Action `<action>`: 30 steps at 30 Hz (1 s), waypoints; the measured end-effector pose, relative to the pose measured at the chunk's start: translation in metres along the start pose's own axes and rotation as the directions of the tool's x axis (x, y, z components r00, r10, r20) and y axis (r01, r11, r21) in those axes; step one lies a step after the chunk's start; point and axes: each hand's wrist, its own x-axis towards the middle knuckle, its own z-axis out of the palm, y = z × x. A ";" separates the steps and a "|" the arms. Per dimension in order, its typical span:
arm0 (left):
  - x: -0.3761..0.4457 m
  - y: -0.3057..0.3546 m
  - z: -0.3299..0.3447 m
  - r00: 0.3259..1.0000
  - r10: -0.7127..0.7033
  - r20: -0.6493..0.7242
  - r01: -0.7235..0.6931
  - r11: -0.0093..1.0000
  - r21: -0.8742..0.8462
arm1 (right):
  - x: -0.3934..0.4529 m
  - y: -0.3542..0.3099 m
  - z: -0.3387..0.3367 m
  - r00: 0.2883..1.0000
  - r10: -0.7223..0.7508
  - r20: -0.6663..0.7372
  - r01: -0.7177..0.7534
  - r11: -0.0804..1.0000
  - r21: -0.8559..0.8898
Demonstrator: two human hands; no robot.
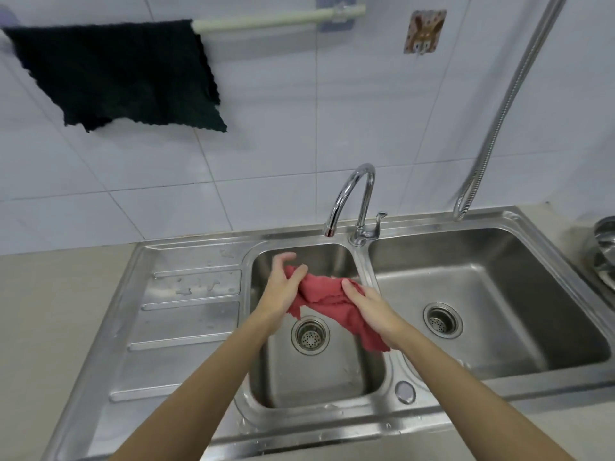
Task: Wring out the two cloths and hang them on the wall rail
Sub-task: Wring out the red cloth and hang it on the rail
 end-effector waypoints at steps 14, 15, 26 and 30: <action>0.007 0.012 -0.033 0.734 0.060 0.677 -0.406 0.837 0.366 | -0.008 -0.009 -0.010 0.966 -0.211 0.151 0.253 0.893 -0.371; 0.030 0.004 -0.046 0.719 0.007 0.695 -0.314 0.895 0.315 | 0.017 -0.007 -0.003 0.952 -0.185 0.244 0.290 0.800 -0.526; 0.053 -0.009 -0.050 0.747 -0.077 0.660 -0.465 0.649 0.602 | 0.063 -0.011 0.026 0.859 -0.302 0.413 0.422 -0.039 -0.906; 0.041 -0.012 -0.029 0.864 0.174 0.473 -0.504 0.321 0.802 | 0.078 -0.002 0.036 0.962 -0.268 0.049 0.145 0.349 -0.926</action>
